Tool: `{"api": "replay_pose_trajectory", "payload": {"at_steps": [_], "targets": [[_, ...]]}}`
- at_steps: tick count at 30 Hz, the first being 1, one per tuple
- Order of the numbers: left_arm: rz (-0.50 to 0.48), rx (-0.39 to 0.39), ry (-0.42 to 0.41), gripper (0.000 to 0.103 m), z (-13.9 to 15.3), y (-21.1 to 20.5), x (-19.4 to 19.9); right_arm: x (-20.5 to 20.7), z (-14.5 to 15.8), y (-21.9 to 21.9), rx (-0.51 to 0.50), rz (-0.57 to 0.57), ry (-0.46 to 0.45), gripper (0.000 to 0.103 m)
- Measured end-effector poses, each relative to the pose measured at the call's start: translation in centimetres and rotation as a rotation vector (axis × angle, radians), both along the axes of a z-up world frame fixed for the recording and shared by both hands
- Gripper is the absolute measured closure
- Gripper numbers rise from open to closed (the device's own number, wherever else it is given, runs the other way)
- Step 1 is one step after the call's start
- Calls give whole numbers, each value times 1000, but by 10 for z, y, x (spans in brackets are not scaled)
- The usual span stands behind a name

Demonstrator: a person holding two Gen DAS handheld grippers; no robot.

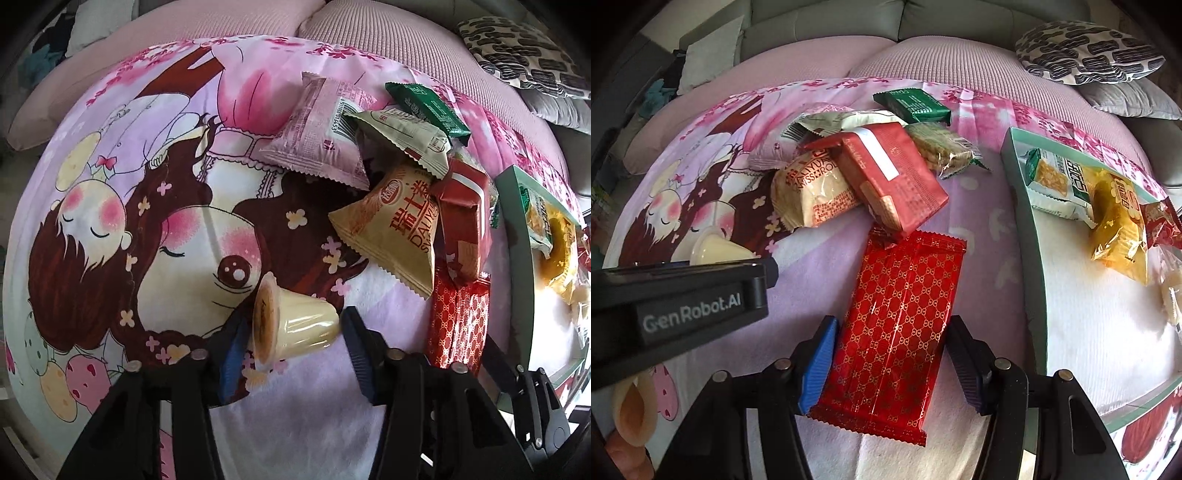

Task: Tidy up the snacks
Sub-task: 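Lift the pudding cup and red wafer bag and carry both over the tray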

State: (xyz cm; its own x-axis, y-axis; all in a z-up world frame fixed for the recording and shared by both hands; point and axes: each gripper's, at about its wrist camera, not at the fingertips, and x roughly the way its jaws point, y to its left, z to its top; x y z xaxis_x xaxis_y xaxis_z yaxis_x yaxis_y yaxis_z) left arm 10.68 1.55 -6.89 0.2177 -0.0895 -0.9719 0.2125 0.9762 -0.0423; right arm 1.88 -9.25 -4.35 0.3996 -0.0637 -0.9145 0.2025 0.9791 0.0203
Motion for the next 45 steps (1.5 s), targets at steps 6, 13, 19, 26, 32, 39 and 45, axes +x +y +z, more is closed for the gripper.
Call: {"api": "replay_pose_trajectory", "payload": {"at_steps": [6,13,19,26,32,39,45], "targets": [[3,4,-13,56,2,-4,2,2,0,2,-1,-8,-6,43],[0,-18,-21,56,16,-1,-3,-4,4,-4,12,-38,-12,54],[-9,-14,-20,56,21,-8,-13,-16,4,-5,39,-44,-17,54],[-14,-49,-29,56,30,-11,-27,-31,14,-15,126,-75,-63,55],[-23,-65,-65,56,49,-16,-38,-39,29,-22,150,-91,-116,57],[-18,-91,-108,56,69,-11,-42,-47,48,-27,162,-103,-176,57],[-16,-105,-150,56,81,-7,-45,-50,60,-31,164,-114,-218,57]]}}
